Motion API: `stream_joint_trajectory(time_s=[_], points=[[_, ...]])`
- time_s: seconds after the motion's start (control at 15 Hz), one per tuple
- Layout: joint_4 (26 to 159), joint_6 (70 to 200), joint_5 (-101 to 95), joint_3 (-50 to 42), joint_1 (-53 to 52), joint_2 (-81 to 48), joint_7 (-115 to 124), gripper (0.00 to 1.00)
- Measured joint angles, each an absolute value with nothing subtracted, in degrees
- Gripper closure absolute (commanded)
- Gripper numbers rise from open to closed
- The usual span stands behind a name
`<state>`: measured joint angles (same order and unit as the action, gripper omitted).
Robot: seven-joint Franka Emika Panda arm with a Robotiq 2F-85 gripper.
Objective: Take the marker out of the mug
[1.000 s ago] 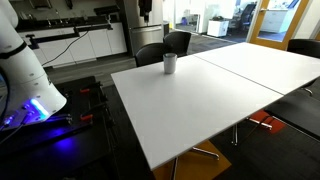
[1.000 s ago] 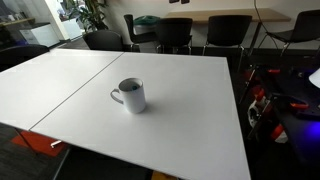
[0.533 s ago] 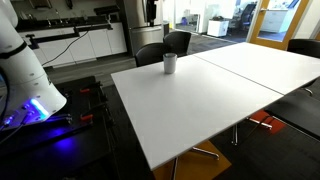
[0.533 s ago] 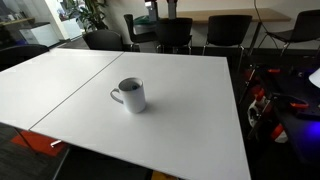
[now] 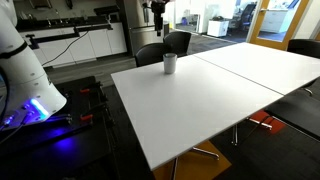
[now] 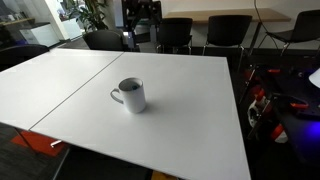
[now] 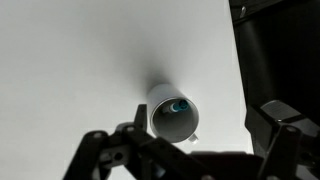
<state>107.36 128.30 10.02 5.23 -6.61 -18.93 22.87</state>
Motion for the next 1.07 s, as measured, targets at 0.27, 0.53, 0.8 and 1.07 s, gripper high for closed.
stream_joint_trajectory(time_s=[0.27, 0.53, 0.8, 1.07], points=[[104.5, 130.65, 10.21, 4.81, -6.59, -23.24, 22.86, 0.0], [101.75, 130.86, 10.39, 4.57, -6.49, -26.69, 22.86, 0.0], [99.31, 130.86, 11.42, 4.56, -6.34, -29.9, 22.81, 0.03], [97.46, 130.86, 12.64, 4.56, -6.31, -33.01, 22.81, 0.12]])
